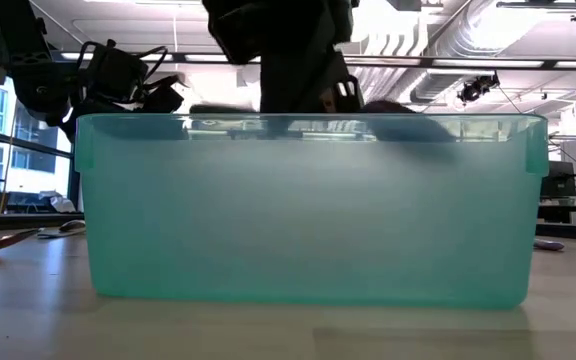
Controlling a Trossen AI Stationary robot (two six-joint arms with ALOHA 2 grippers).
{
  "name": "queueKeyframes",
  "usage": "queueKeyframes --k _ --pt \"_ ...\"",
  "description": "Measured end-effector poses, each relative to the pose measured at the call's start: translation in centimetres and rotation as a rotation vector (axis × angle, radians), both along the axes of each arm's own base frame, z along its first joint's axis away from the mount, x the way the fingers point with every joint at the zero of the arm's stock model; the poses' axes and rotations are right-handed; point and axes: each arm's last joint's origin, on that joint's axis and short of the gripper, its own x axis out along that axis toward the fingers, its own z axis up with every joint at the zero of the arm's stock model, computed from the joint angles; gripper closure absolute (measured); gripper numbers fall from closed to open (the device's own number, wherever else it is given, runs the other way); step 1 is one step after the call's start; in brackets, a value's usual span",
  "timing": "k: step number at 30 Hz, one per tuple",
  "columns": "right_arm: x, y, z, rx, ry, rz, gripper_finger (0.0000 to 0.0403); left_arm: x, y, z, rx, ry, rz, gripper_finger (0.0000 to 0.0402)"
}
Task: Sort silverware by color (type)
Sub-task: Put the blue spoon into the green bin
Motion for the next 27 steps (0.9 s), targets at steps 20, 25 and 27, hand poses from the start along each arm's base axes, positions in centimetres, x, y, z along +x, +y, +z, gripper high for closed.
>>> queueKeyframes --k 20,25,27 --pt "0.1 0.0 -3.8 -0.027 0.067 0.021 0.0403 0.0 0.0 0.0 0.001 -0.002 -0.001 0.0401" --pt "0.2 0.0 -3.8 -0.033 0.054 0.033 0.0402 0.0 0.0 0.0 0.001 -0.002 -0.001 0.0401" --pt "0.2 0.0 -3.8 -0.041 0.047 0.031 0.0396 0.0 0.0 0.0 0.001 -0.002 -0.001 0.0401"
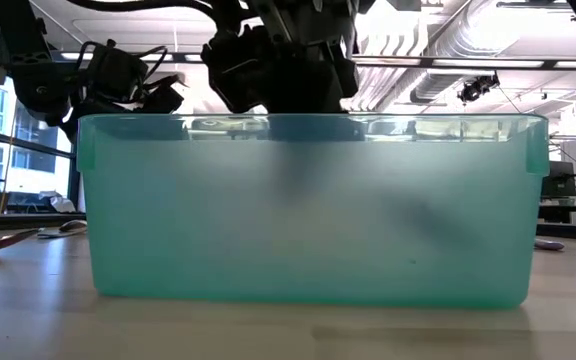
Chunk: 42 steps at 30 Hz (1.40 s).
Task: Sort silverware by color (type)
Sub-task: Put the blue spoon into the green bin, then put the purple spoon into the orange bin
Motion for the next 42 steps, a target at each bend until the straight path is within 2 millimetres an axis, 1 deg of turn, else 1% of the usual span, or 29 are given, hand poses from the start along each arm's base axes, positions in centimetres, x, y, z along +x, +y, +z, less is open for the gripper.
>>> queueKeyframes --k 8,12,14,18,21,23,24,26,28,30,33,37,42 --pt "0.0 -0.1 0.0 -0.030 -0.021 0.033 0.0344 0.0 0.0 0.0 0.000 0.000 0.000 0.0401" --pt "-0.1 -0.1 0.2 -0.039 -0.035 0.076 0.0337 0.0 0.0 0.0 0.000 0.000 -0.001 0.0401" --pt "-0.2 -0.1 1.0 -0.026 -0.065 0.111 0.0348 0.0 0.0 0.0 0.000 0.000 -0.001 0.0401" --pt "-0.6 -0.6 3.8 -0.039 -0.158 0.152 0.0393 0.0 0.0 0.0 0.006 0.004 -0.005 0.0401" --pt "-1.0 -1.3 5.8 -0.152 -0.248 0.196 0.0394 0.0 0.0 -0.1 0.005 0.012 -0.007 0.0401" --pt "-1.1 -1.8 6.7 -0.245 -0.317 0.235 0.0397 0.0 -0.1 -0.2 0.007 0.025 -0.015 0.0401" --pt "-1.0 -2.1 6.8 -0.270 -0.358 0.259 0.0400 0.0 -0.1 -0.2 0.010 0.032 -0.018 0.0401" --pt "-0.8 -3.0 6.1 -0.291 -0.428 0.277 0.0401 0.0 -0.1 -0.3 0.019 0.045 -0.023 0.0401" --pt "-0.8 -4.2 4.9 -0.281 -0.478 0.293 0.0402 -0.1 -0.1 -0.4 0.025 0.055 -0.026 0.0401" --pt "-1.0 -5.7 3.9 -0.278 -0.541 0.285 0.0402 -0.1 -0.1 -0.4 0.028 0.064 -0.029 0.0401" --pt "-1.7 -8.1 2.9 -0.286 -0.673 0.260 0.0403 -0.1 -0.1 -0.5 0.029 0.076 -0.031 0.0402" --pt "-3.6 -10.5 2.4 -0.323 -0.841 0.222 0.0403 -0.1 -0.1 -0.6 0.038 0.087 -0.034 0.0401" --pt "-7.2 -13.2 1.7 -0.397 -1.009 0.175 0.0403 -0.1 -0.2 -0.6 0.030 0.088 -0.068 0.0401"
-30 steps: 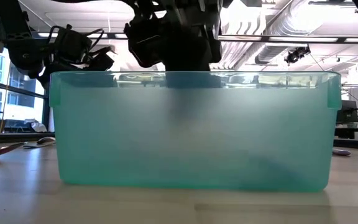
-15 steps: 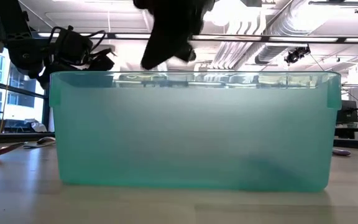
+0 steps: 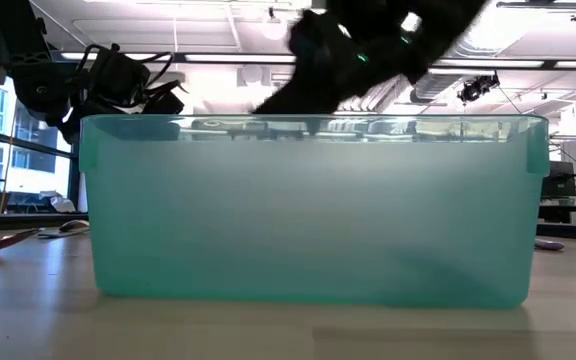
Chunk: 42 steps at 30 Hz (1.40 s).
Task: Sort silverware by color (type)
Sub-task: Put the purple spoon into the orange bin
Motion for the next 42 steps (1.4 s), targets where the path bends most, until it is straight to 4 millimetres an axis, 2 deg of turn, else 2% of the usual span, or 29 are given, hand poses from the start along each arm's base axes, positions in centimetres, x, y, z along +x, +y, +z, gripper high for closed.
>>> queueKeyframes --k 6,10,15,20,23,28,35,42 --pt "-4.2 -2.9 -0.9 -0.045 -0.175 -0.040 0.0403 0.2 -0.1 0.0 -0.030 0.019 -0.050 0.0401" --pt "-7.2 -4.2 -0.9 -0.053 -0.297 0.000 0.0403 0.9 0.1 0.7 -0.073 0.081 -0.096 0.0401" --pt "-11.1 -5.2 -1.6 -0.105 -0.365 -0.023 0.0403 2.3 -0.7 2.8 -0.137 0.274 -0.172 0.0401" --pt "-13.9 -5.7 -2.0 -0.139 -0.420 -0.071 0.0403 2.6 -2.4 5.2 -0.249 0.522 -0.254 0.0401" --pt "-14.8 -5.7 -2.0 -0.143 -0.428 -0.072 0.0403 2.7 -3.3 6.5 -0.301 0.635 -0.288 0.0398" --pt "-15.8 -5.5 -1.7 -0.154 -0.447 -0.086 0.0403 2.0 -4.6 7.5 -0.341 0.819 -0.277 0.0377" --pt "-16.0 -5.4 -1.7 -0.160 -0.444 -0.084 0.0403 1.2 -5.7 6.9 -0.371 0.973 -0.293 0.0321" --pt "-16.0 -5.4 -1.8 -0.158 -0.438 -0.084 0.0403 1.5 -5.6 6.4 -0.296 1.026 -0.276 0.0269"
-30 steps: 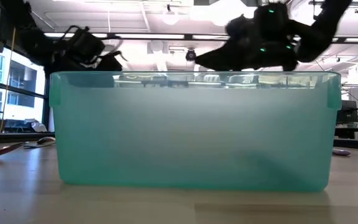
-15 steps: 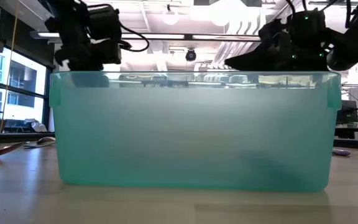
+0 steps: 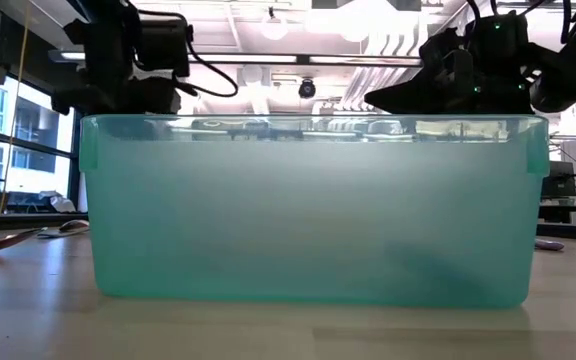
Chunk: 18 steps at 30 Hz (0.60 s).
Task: Sort silverware by color (type)
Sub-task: Put the purple spoon into the orange bin
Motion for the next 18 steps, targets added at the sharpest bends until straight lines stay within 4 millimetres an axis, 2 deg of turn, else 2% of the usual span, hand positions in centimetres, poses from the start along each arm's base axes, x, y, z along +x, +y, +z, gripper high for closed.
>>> queueKeyframes --k 6,18 --pt "0.0 0.0 0.0 0.000 0.000 0.000 0.0403 0.6 0.1 -1.4 -0.011 0.071 -0.072 0.0256" --pt "0.0 0.0 0.0 -0.002 0.003 0.000 0.0403 2.0 1.1 -5.3 0.048 0.240 -0.119 0.0261"
